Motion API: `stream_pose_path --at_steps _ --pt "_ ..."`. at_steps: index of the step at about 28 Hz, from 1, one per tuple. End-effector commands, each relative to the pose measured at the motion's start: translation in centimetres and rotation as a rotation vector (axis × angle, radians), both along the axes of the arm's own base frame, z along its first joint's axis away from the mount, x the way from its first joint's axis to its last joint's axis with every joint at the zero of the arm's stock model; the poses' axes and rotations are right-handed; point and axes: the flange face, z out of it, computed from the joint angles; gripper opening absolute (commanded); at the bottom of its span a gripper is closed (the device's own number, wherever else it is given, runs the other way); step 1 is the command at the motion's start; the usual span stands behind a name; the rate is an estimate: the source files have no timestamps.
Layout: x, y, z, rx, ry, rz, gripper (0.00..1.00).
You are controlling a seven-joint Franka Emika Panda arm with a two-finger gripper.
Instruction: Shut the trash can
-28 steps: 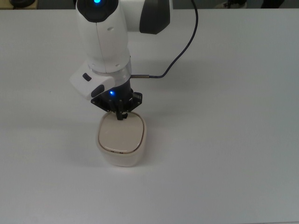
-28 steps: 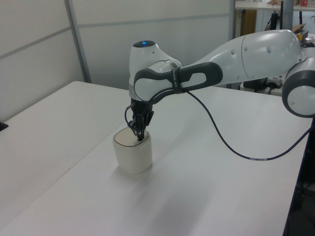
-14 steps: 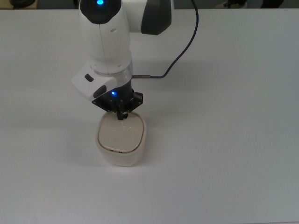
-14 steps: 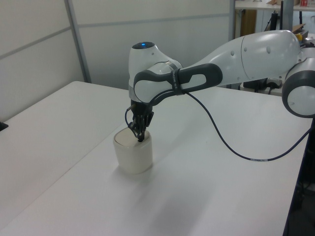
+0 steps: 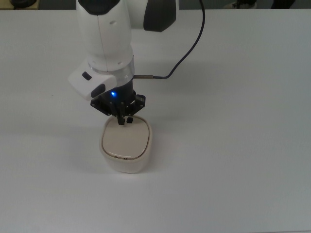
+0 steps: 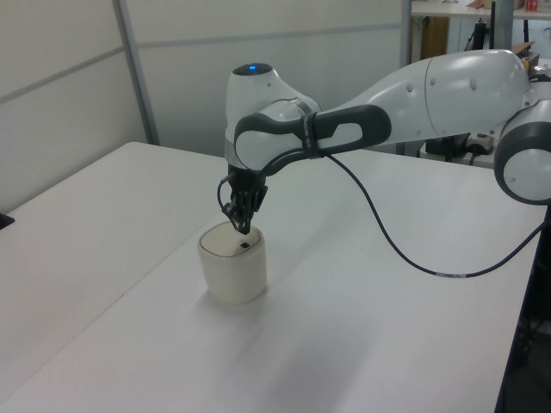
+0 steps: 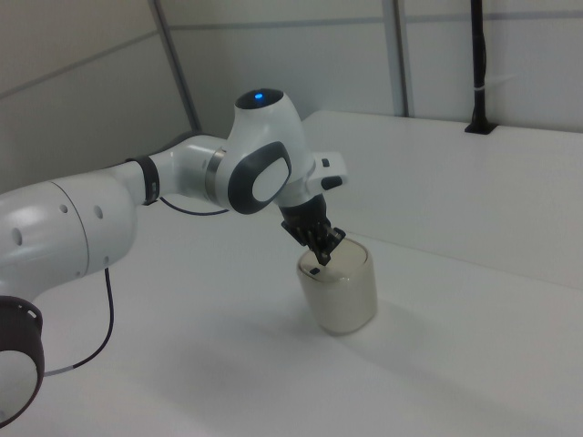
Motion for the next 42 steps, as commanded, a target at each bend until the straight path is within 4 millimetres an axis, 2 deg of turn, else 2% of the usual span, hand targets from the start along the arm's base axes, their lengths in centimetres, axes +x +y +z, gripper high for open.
stream_pose_path --at_steps 1,3,5,6,7,8,11,12,13,17,23,42 --pt "-1.3 -0.3 2.7 -0.001 0.015 0.011 0.0" --pt "-1.5 -0.4 3.0 -0.001 0.022 0.012 0.0" --pt "-1.9 -0.4 3.5 0.0 0.037 0.012 0.08" --pt "-2.4 -0.4 4.2 0.002 0.051 0.013 0.28" --pt "-2.6 -0.3 4.2 0.002 0.06 0.013 0.41" --pt "-2.8 -0.4 4.3 0.002 0.069 0.012 0.51" --pt "-3.6 -0.4 5.4 -0.001 0.092 0.016 0.68" --pt "-4.2 -0.4 5.8 -0.007 0.121 0.021 0.88" --pt "-4.5 -0.4 5.9 -0.008 0.137 0.023 1.0" --pt "-5.1 -0.3 6.0 -0.036 0.168 0.041 1.0" --pt "-5.1 1.2 5.9 -0.133 0.177 0.075 1.0" --pt "-5.1 1.0 5.8 -0.125 0.179 0.081 1.0"
